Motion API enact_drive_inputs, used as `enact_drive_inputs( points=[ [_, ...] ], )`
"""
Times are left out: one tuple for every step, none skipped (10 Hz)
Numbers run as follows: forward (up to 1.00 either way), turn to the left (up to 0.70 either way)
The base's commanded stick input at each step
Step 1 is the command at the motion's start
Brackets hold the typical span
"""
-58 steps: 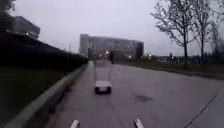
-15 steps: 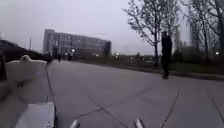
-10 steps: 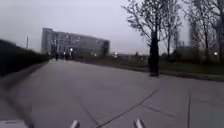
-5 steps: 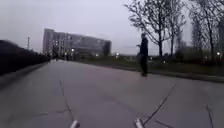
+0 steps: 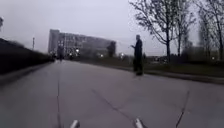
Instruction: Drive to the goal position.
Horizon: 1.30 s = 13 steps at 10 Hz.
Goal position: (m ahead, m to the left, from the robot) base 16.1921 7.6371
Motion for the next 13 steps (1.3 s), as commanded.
enact_drive_inputs(
  points=[
    [0.70,0.35],
    [0.70,0.35],
    [0.70,0.35],
    [0.70,0.35],
    [0.70,0.35],
    [0.70,0.00],
    [0.70,0.00],
    [0.70,0.00],
    [0.70,0.00],
    [0.70,0.00],
    [0.70,0.00],
    [0.70,0.00],
    [0.70,0.00]
  ],
)
